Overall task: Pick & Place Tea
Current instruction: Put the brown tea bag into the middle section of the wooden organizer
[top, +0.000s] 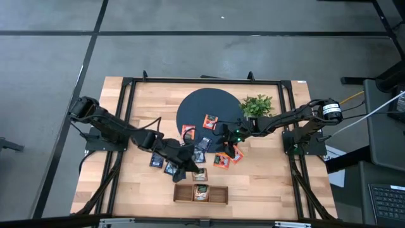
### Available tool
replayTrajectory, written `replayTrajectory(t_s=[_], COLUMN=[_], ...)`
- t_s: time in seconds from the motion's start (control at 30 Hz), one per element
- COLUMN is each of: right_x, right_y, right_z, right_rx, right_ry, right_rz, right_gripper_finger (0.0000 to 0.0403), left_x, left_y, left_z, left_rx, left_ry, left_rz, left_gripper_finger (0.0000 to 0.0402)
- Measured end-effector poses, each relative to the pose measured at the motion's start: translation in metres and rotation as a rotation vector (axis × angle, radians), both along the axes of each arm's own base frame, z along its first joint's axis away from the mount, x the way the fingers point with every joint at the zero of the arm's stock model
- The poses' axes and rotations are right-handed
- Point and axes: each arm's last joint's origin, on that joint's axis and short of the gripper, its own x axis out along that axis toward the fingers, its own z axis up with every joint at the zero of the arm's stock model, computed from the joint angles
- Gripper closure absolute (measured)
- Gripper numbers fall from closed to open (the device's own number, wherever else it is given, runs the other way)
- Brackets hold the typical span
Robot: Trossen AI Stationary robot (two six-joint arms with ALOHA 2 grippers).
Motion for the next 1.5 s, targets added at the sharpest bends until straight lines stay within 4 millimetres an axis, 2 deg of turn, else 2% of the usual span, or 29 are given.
replayTrajectory(t_s=[0.33, 0.53, 0.73, 1.1, 1.27, 1.5], right_x=[0.0, -0.002, -0.003, -0.005, -0.007, -0.007], right_y=[0.0, 0.002, 0.013, 0.021, 0.021, 0.021], right_z=[-0.001, -0.003, -0.003, -0.005, -0.006, -0.007], right_rx=[0.029, -0.008, -0.023, -0.028, -0.036, -0.051], right_ry=[0.02, 0.045, 0.047, 0.069, 0.094, 0.091], right_rz=[-0.041, -0.071, -0.047, -0.018, -0.013, 0.001], right_gripper_finger=[0.0196, 0.0196, 0.0196, 0.0196, 0.0196, 0.0196], left_x=[-0.002, 0.014, 0.026, 0.042, 0.04, 0.038], left_y=[-0.018, -0.038, -0.049, -0.056, -0.058, -0.057], left_z=[0.003, 0.002, 0.0, -0.033, -0.041, -0.043], left_rx=[-0.099, -0.1, -0.082, -0.079, -0.081, -0.06], left_ry=[-0.001, 0.027, 0.102, 0.26, 0.323, 0.341], left_rz=[0.071, 0.004, 0.022, 0.083, 0.103, 0.118], left_gripper_finger=[0.0399, 0.0398, 0.0398, 0.0398, 0.0398, 0.0398])
